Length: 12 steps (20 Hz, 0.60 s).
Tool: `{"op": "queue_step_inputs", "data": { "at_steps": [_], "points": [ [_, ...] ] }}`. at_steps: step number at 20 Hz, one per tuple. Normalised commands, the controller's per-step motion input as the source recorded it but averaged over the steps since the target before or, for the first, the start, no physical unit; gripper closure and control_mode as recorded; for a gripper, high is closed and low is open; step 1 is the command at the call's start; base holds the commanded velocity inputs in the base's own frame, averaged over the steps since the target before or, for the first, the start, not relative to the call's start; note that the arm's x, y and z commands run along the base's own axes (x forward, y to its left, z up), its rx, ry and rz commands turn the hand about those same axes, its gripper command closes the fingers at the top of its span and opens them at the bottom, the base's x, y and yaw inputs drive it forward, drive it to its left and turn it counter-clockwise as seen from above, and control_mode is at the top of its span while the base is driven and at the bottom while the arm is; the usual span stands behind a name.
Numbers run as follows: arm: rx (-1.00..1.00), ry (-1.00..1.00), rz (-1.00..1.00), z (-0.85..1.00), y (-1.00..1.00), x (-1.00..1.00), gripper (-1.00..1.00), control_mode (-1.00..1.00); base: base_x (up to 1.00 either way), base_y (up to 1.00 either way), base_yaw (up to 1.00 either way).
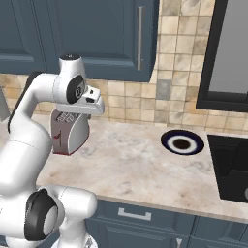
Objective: Open the cabinet. Pick the soap dispenser and place it next to the sink. Then close the cabinet.
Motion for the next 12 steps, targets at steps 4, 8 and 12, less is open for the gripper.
{"op": "queue_step_inputs", "data": {
  "at_steps": [4, 8, 12],
  "points": [
    [0.00, -0.03, -0.01, 0.00, 0.00, -0.23, -1.00, -1.00, 0.00, 0.00, 0.00],
    [0.02, -0.18, -0.05, 0.09, -0.23, -0.48, -1.00, -1.00, 0.00, 0.00, 0.00],
    [0.00, -0.26, -0.04, 0.30, -0.37, -0.46, -1.00, -1.00, 0.00, 0.00, 0.00]
  ]
}}
